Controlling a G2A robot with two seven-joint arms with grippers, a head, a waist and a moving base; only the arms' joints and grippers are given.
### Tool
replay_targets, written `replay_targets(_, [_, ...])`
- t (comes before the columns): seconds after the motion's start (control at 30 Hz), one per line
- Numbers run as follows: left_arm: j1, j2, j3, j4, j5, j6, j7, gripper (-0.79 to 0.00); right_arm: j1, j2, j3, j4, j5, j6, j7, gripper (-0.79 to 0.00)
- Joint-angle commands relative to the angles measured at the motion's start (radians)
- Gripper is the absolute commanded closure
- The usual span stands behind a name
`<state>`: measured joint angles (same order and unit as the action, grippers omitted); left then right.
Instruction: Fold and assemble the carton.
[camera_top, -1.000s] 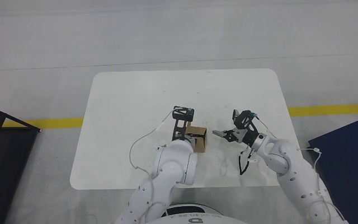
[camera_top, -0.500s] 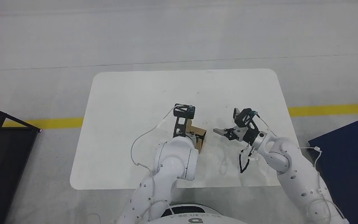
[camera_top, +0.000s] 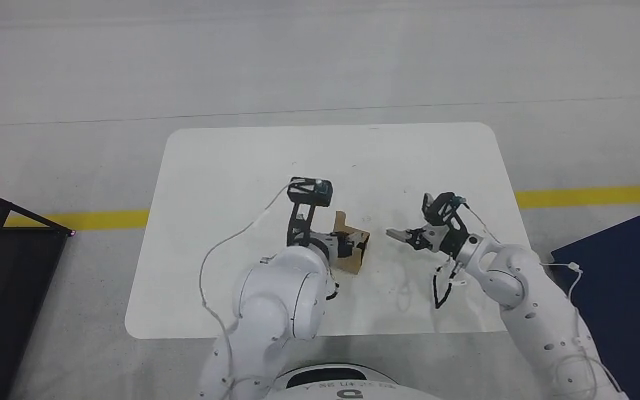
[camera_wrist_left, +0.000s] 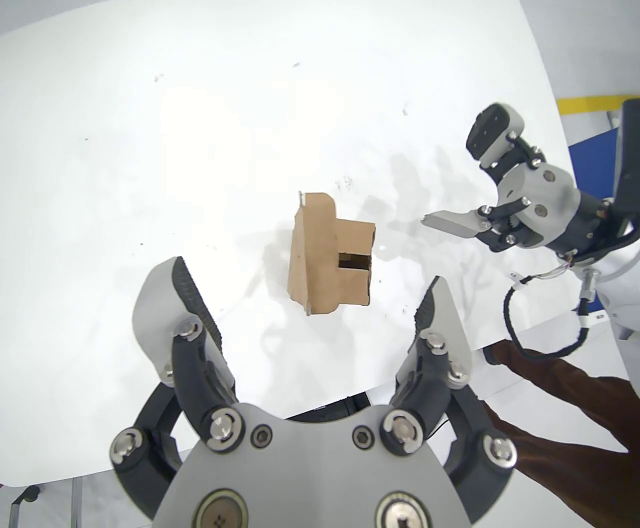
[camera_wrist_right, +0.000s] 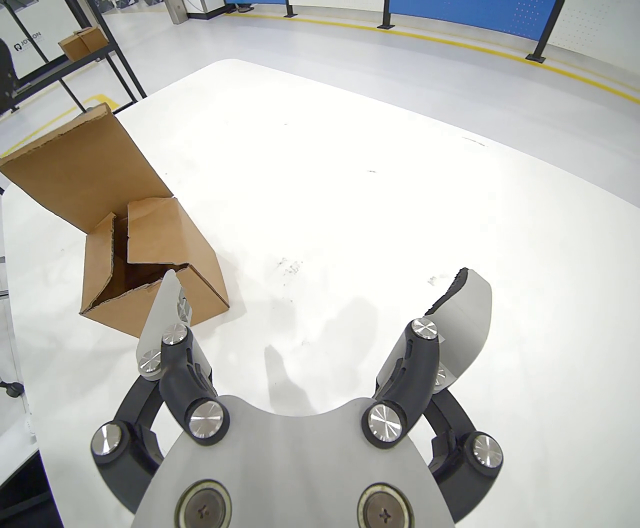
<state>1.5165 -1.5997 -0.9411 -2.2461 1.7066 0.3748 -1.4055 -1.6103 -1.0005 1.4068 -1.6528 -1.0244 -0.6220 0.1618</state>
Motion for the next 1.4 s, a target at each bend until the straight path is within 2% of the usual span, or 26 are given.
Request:
replay_targets(0.0, [0.04,0.013,-0.029,-0.027,0.006,-0.007,0.023,-0.785,0.003,-0.001,-0.009,0.001,-0.006,0.001,0.003,-0.785])
replay_targets(0.1, [0.097,0.024,-0.066,-0.032,0.052,-0.005,0.076,-0.785,0.013,-0.003,-0.027,0.005,-0.02,0.005,0.009,-0.785])
replay_targets(0.2, [0.117,0.025,-0.099,-0.001,0.051,0.009,0.122,-0.785,0.026,-0.006,-0.047,0.01,-0.039,0.017,0.016,-0.785])
replay_targets(0.47, [0.05,0.02,-0.163,0.153,-0.047,-0.008,0.18,-0.785,0.07,-0.017,-0.118,0.031,-0.087,0.052,0.066,-0.785])
replay_targets(0.6, [0.026,0.018,-0.167,0.203,-0.104,-0.04,0.183,-0.785,0.095,-0.022,-0.151,0.033,-0.114,0.073,0.084,-0.785])
replay_targets(0.77, [0.024,0.019,-0.158,0.217,-0.141,-0.085,0.174,-0.785,0.12,-0.028,-0.175,0.035,-0.121,0.093,0.093,-0.785])
replay_targets(1.0, [0.03,0.02,-0.148,0.217,-0.164,-0.089,0.177,-0.785,0.14,-0.033,-0.188,0.03,-0.126,0.11,0.099,-0.785])
replay_targets(1.37, [0.0,0.018,-0.128,0.306,-0.165,-0.081,0.202,-0.785,0.136,-0.033,-0.185,0.024,-0.131,0.11,0.095,-0.785])
